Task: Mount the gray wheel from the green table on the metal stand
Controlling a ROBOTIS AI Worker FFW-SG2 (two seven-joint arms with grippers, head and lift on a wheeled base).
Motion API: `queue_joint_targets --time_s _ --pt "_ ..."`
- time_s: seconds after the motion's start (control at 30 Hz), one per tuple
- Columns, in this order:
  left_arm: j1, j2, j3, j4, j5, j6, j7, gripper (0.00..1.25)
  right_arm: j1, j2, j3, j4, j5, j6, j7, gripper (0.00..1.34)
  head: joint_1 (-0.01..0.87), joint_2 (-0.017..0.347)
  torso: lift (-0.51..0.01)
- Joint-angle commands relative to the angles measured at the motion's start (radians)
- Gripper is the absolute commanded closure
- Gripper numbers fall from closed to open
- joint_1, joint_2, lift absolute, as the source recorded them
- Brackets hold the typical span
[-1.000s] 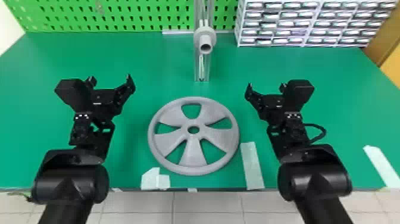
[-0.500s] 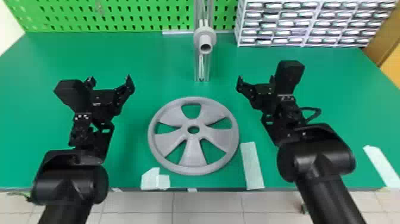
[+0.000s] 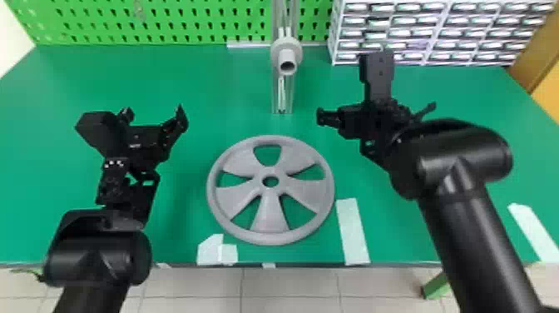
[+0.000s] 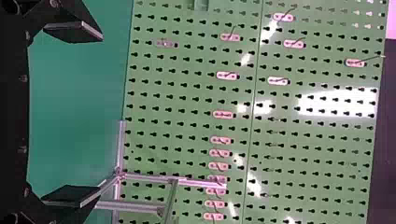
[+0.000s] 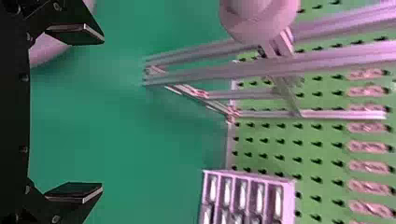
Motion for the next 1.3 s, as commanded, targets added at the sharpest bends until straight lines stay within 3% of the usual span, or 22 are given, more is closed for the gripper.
queue_joint_targets --time_s 0.0,0.4,0.8,1.0,1.17,1.27 --pt "0.0 0.0 0.002 0.0 0.0 0.0 0.0 0.13 -0.044 0.004 0.012 -0.002 -0.004 0.101 0.003 0.18 0.868 0.052 -0.093" --pt "0.0 0.0 0.002 0.0 -0.002 0.0 0.0 0.13 -0.137 0.02 0.006 0.03 0.002 0.285 0.017 0.18 0.868 0.052 -0.093" --pt "-0.002 0.0 -0.005 0.0 -0.005 0.0 0.0 0.13 -0.258 0.029 0.024 0.193 0.016 0.4 0.118 0.18 0.868 0.052 -0.093" --pt "0.001 0.002 -0.003 0.0 -0.006 0.0 0.0 0.13 -0.306 0.052 0.041 0.285 0.081 0.418 0.173 0.18 0.868 0.052 -0.093" --pt "-0.011 0.005 -0.014 0.0 -0.006 0.0 0.0 0.13 -0.337 0.054 0.015 0.358 0.236 0.432 0.296 0.18 0.868 0.052 -0.093" --pt "-0.011 0.008 -0.017 0.0 -0.008 0.0 0.0 0.13 -0.357 0.054 0.013 0.403 0.27 0.434 0.348 0.18 0.868 0.052 -0.093"
